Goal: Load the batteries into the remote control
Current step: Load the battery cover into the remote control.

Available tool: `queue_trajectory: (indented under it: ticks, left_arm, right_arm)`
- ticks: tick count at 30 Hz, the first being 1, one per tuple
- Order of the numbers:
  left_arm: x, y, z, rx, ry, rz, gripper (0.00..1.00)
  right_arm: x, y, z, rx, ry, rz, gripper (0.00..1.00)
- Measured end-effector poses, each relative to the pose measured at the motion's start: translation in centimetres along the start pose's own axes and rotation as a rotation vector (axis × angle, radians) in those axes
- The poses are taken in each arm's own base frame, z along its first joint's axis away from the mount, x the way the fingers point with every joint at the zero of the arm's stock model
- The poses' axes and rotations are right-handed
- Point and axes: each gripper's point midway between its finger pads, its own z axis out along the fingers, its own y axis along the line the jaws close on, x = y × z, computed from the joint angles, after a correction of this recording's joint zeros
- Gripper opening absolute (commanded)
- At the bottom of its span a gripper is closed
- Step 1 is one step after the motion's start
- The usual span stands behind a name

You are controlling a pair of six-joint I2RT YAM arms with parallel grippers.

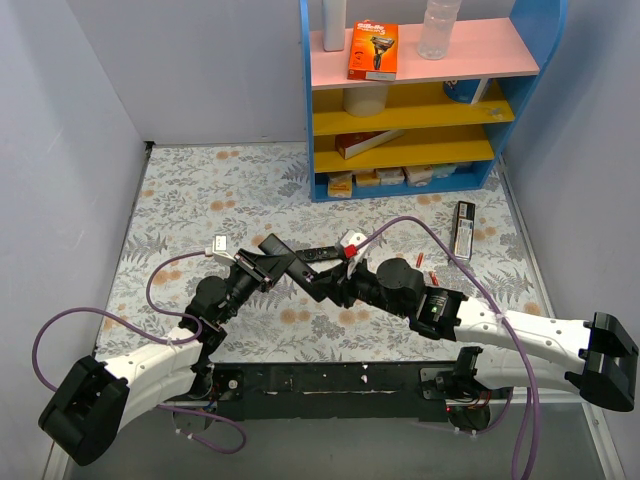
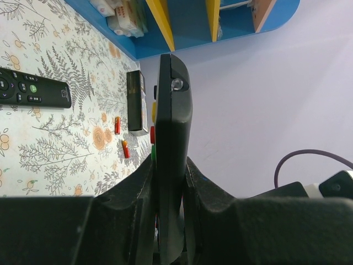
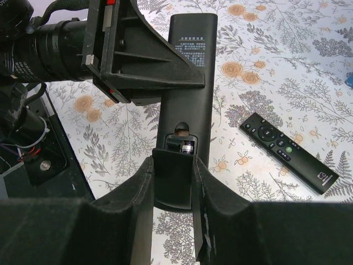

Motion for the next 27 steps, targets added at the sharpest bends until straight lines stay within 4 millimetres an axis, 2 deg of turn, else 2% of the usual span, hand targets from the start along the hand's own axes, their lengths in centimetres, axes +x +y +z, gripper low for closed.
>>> queue_trajectory:
  ticks: [27]
  left_arm:
    - [0.71, -0.21, -0.13, 0.013, 0.042, 0.021, 0.00]
  right_arm:
    - [0.98, 0.35, 0.19, -0.036, 0.029, -0.055, 0.26]
